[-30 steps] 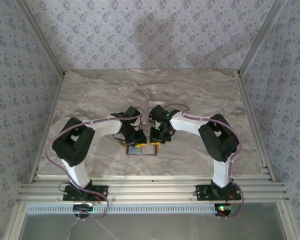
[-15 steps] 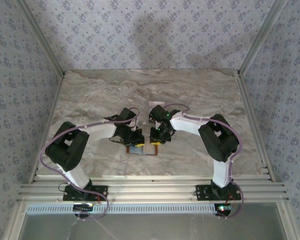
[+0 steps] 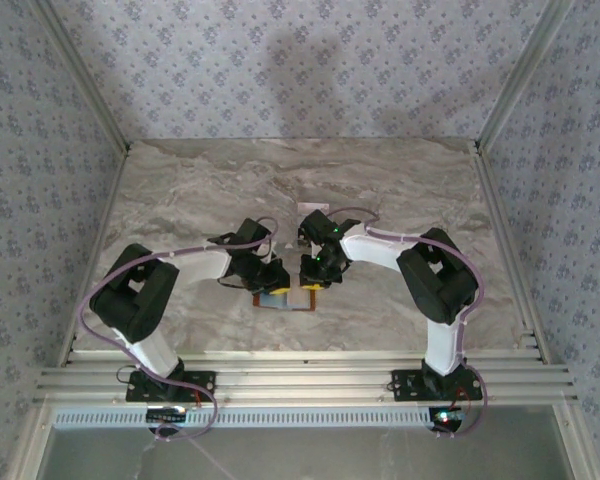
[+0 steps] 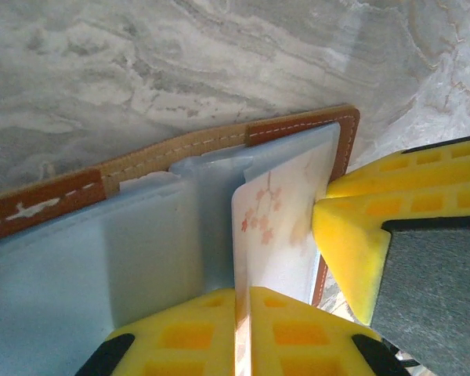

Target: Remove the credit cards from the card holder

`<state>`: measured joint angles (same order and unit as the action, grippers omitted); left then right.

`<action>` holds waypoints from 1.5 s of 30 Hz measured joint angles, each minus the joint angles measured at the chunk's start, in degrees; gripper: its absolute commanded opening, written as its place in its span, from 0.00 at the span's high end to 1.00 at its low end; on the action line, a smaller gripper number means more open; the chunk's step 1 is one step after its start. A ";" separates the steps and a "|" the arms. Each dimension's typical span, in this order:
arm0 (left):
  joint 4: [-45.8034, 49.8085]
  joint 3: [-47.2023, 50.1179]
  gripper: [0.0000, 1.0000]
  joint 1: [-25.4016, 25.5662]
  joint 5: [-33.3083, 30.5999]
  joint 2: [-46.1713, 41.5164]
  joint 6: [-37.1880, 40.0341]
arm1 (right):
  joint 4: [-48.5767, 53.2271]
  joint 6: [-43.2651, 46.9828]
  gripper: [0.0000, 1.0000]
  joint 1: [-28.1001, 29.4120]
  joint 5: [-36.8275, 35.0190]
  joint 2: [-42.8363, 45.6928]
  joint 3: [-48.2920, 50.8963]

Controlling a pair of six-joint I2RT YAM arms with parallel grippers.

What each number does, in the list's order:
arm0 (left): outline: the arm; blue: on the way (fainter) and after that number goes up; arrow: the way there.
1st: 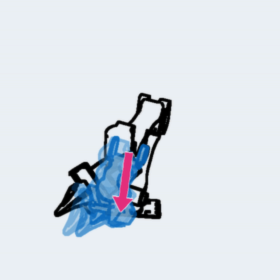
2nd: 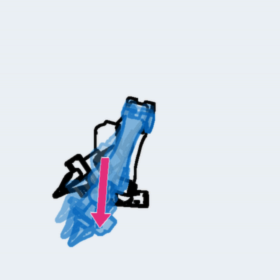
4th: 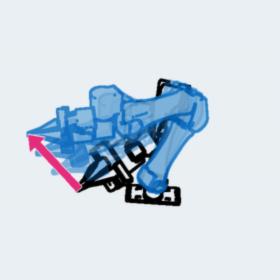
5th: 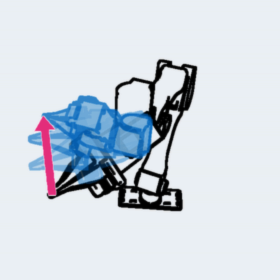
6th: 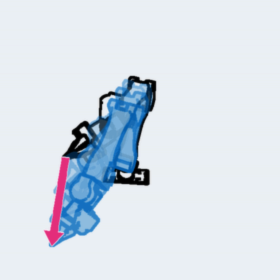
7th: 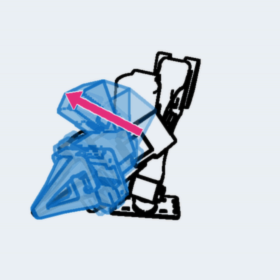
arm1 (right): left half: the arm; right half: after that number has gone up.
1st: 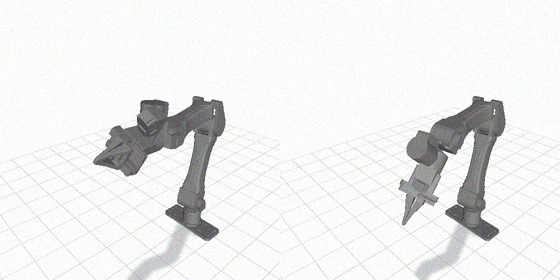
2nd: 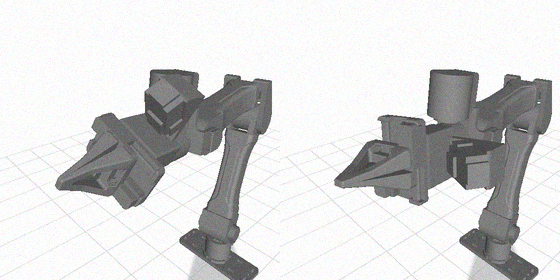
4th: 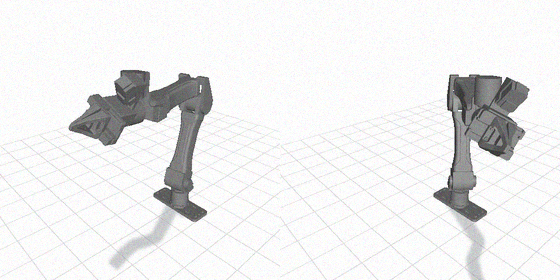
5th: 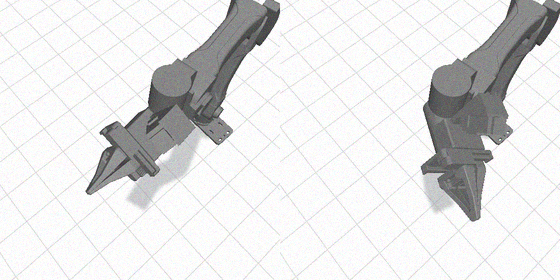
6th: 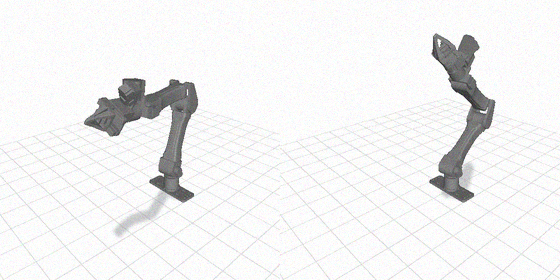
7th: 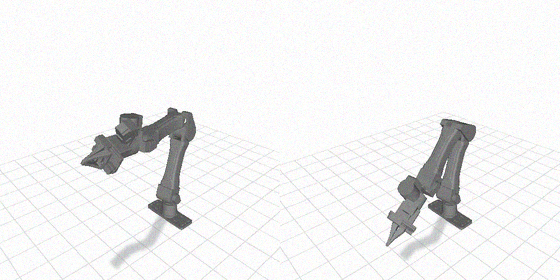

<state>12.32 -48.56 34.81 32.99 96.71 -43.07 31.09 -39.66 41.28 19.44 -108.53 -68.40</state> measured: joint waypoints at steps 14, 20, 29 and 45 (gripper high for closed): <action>-2.43 0.42 0.89 -0.04 0.66 0.28 -0.59 | -0.90 -0.02 0.78 0.00 0.59 0.15 0.39; -2.47 0.42 0.92 -0.11 0.85 0.24 -0.48 | -0.90 -0.02 0.78 0.00 0.59 0.15 0.46; -2.03 0.42 0.93 -0.09 0.63 -1.07 -0.22 | -1.14 -0.39 0.79 0.00 0.44 0.35 0.66; -0.90 1.81 0.89 -1.01 -0.02 -2.99 1.18 | -1.53 -0.44 0.81 0.63 0.22 0.35 0.66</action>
<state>11.42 -46.74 33.80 32.97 93.71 -41.89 29.56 -40.10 41.91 19.66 -108.18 -67.75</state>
